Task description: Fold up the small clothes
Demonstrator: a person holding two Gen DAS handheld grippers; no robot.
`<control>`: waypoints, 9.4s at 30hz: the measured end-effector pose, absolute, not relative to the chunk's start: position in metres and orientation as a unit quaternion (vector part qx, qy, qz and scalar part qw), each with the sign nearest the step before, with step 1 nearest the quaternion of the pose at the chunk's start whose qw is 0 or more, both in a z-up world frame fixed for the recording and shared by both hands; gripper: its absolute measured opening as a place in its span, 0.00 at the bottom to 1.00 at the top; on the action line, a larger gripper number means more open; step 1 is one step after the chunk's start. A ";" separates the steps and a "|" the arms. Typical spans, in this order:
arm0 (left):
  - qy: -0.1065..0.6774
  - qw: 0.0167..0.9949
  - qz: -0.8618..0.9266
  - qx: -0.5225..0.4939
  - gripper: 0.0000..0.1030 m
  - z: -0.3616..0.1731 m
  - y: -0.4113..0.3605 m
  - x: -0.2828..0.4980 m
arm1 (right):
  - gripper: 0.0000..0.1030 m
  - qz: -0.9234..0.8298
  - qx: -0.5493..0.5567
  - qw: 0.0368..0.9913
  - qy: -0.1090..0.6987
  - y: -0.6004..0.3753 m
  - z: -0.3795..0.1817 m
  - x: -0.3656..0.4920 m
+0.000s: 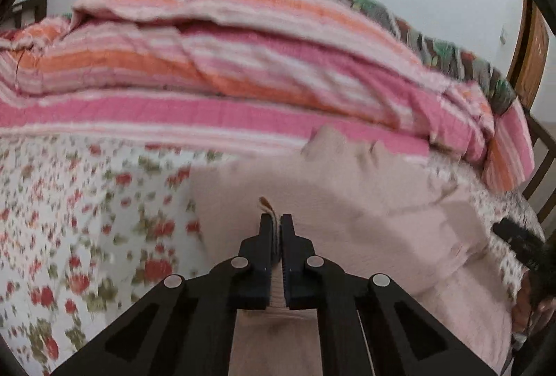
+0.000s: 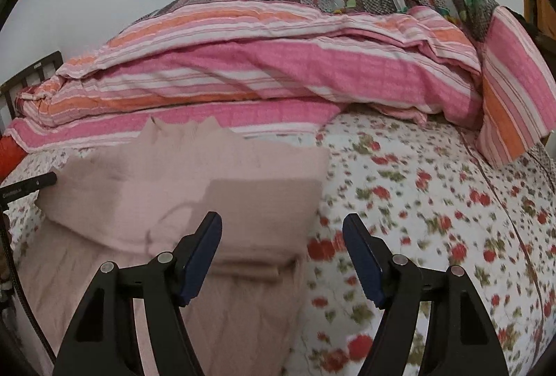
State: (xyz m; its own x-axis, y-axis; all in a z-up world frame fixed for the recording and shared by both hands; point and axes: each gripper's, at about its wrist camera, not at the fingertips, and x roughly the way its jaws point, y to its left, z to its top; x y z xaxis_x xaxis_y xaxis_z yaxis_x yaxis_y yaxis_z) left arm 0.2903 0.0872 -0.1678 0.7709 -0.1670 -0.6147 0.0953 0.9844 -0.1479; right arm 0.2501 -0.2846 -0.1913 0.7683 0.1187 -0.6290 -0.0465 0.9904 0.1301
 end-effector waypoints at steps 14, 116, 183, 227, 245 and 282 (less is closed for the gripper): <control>0.380 0.924 -0.016 -0.034 0.25 -0.209 0.097 0.311 | 0.69 0.024 0.053 0.908 0.416 -0.290 -0.235 0.300; 0.316 0.921 -0.081 -0.211 0.06 -0.228 0.126 0.038 | 0.06 0.095 0.144 0.920 0.352 -0.310 -0.237 0.013; 0.280 0.904 -0.189 -0.262 0.06 -0.154 0.115 0.025 | 0.05 0.197 0.245 0.903 0.294 -0.319 -0.158 0.004; 0.301 0.909 -0.099 -0.272 0.06 -0.149 0.123 0.226 | 0.05 0.148 0.281 0.900 0.300 -0.311 -0.145 0.206; 0.339 0.895 -0.081 -0.277 0.07 -0.167 0.115 0.335 | 0.05 0.096 0.269 0.890 0.354 -0.303 -0.183 0.321; 0.366 0.877 -0.122 -0.286 0.64 -0.224 0.112 0.183 | 0.48 0.164 0.215 0.867 0.419 -0.292 -0.227 0.183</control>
State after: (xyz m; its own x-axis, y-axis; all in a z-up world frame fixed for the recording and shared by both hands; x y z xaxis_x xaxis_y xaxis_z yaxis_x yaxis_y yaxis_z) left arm 0.1830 0.1116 -0.2244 0.7017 -0.4245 -0.5722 0.0048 0.8059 -0.5920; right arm 0.1829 -0.2922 -0.2272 0.5953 0.4648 -0.6554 -0.1046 0.8536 0.5104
